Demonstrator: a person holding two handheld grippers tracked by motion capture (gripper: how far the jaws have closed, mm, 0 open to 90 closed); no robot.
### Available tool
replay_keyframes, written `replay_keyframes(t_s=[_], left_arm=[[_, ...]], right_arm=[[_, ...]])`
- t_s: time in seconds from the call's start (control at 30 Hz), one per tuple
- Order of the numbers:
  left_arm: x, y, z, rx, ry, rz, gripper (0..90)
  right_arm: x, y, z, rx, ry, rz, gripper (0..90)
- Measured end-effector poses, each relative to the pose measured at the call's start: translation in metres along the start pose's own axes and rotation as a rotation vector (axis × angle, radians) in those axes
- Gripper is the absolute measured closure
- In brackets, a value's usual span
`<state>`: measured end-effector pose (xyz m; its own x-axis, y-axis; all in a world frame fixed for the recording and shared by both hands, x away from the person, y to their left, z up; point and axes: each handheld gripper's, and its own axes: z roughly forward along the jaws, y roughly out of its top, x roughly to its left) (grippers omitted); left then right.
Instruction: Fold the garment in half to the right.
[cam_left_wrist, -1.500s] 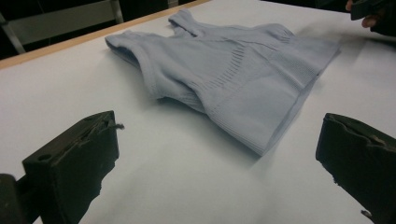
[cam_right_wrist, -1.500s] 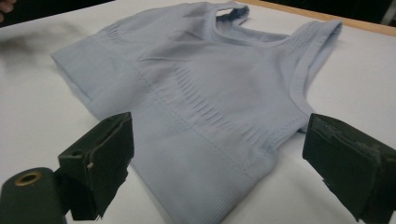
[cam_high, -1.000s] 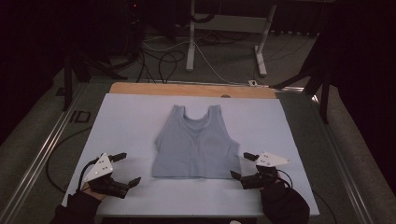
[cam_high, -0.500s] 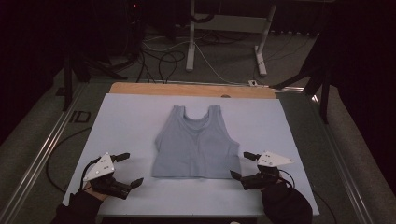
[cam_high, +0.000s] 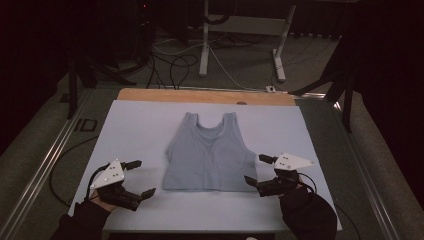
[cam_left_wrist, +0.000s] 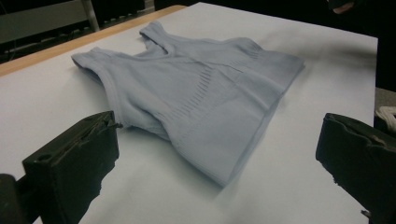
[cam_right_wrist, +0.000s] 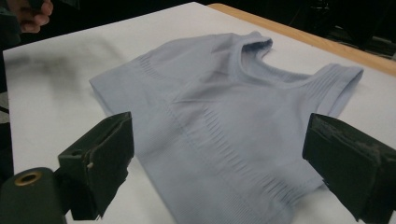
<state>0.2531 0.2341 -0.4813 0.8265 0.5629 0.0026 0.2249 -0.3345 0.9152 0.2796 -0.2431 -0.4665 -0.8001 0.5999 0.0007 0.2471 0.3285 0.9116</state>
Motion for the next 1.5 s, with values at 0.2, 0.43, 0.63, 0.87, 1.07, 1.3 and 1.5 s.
replay_keyframes(t_s=[0.2,0.43,0.63,0.87,1.07,1.3,1.5], left_arm=[[0.001,0.015,0.0,0.007,0.014,0.008,0.4],[0.002,0.027,0.0,0.027,0.029,0.016,0.4],[0.003,0.031,0.001,0.034,0.043,0.015,0.4],[0.003,0.035,0.009,0.054,0.071,0.004,0.4],[0.001,0.036,0.019,0.072,0.092,-0.018,0.4],[-0.004,0.032,0.032,0.108,0.1,-0.022,0.4],[-0.006,0.026,0.04,0.127,0.119,-0.03,0.4]], right_arm=[[-0.006,0.02,0.007,-0.012,0.0,-0.017,9.0],[-0.008,0.038,0.02,-0.003,0.017,-0.053,9.0],[-0.012,0.049,0.034,-0.009,0.028,-0.071,8.9],[-0.017,0.065,0.056,-0.02,0.032,-0.077,9.0],[-0.019,0.082,0.076,-0.033,0.039,-0.084,9.0],[-0.02,0.097,0.102,-0.041,0.051,-0.094,9.0],[-0.02,0.104,0.127,-0.034,0.075,-0.096,9.0]])
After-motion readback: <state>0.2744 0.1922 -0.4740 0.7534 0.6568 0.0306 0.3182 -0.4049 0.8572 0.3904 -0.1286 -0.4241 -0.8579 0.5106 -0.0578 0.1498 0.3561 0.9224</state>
